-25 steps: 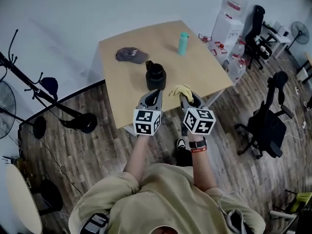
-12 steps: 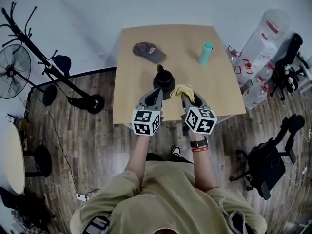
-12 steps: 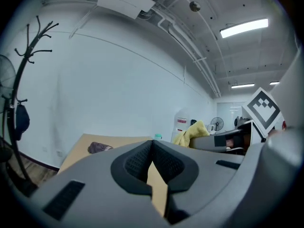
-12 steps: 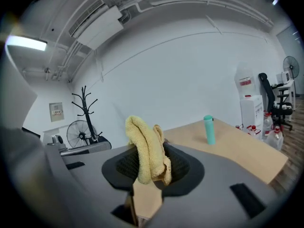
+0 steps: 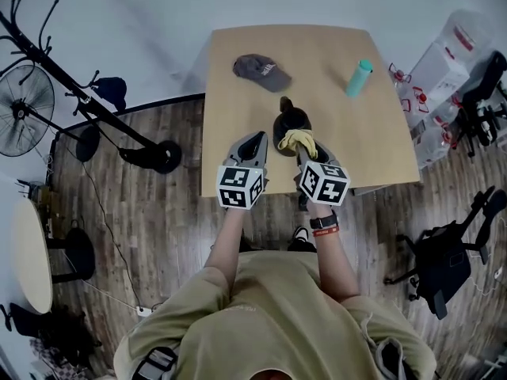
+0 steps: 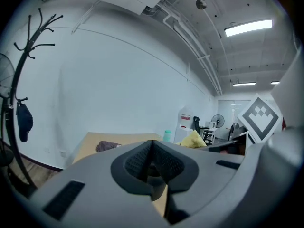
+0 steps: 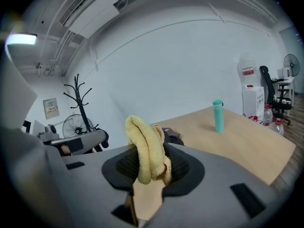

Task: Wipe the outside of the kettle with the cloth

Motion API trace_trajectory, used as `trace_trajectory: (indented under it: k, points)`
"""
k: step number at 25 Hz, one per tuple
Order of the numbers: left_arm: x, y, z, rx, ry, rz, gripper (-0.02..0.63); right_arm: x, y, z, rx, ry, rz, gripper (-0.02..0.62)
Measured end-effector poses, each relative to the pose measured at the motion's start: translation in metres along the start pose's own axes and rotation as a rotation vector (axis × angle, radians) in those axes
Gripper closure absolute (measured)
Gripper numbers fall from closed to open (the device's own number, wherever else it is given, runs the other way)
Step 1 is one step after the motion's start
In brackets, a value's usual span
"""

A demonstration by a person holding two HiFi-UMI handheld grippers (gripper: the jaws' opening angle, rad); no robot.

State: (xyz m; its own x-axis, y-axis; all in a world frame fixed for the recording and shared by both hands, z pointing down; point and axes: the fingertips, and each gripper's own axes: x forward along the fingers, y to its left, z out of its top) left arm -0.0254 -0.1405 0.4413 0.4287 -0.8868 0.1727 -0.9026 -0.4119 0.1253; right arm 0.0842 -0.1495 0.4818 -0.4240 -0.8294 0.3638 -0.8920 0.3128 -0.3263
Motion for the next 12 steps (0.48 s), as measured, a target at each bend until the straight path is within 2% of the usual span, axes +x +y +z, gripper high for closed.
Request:
trace_trajectory:
  k: [5,12]
  points:
    - [0.008,0.043,-0.012,-0.006,0.034,-0.043,0.581,0.041,0.026,-0.014,0.020,0.017,-0.051,0.469]
    - [0.018,0.095,-0.022,-0.023,0.062,-0.050,0.581,0.096,0.043,-0.026,0.001,0.036,-0.129,0.469]
